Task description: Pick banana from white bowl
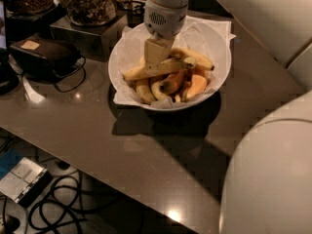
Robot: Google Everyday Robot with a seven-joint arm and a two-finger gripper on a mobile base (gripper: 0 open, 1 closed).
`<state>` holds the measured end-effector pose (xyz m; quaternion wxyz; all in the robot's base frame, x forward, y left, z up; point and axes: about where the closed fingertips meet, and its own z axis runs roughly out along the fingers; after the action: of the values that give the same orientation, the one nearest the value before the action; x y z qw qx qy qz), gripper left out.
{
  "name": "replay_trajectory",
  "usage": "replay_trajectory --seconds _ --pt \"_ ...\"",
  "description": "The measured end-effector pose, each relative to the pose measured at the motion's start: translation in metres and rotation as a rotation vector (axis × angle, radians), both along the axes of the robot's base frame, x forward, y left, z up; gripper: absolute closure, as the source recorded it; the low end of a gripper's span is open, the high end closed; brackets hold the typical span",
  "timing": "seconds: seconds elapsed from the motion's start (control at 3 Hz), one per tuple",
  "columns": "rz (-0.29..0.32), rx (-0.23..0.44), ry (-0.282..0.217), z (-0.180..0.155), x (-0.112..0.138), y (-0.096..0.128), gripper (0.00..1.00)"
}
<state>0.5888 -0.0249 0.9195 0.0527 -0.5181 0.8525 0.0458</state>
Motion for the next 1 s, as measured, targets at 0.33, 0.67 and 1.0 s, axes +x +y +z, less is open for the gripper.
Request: replay_trajectory --seconds 0.33,0.67,1.0 --pt "0.002 -0.005 0.000 0.000 0.001 -0.002 0.48" --pt "0.086 0.079 -0.075 0.018 -0.027 -0.009 0.30" --pt "0.095 0.104 -0.165 0.032 -0.045 -0.032 0.06"
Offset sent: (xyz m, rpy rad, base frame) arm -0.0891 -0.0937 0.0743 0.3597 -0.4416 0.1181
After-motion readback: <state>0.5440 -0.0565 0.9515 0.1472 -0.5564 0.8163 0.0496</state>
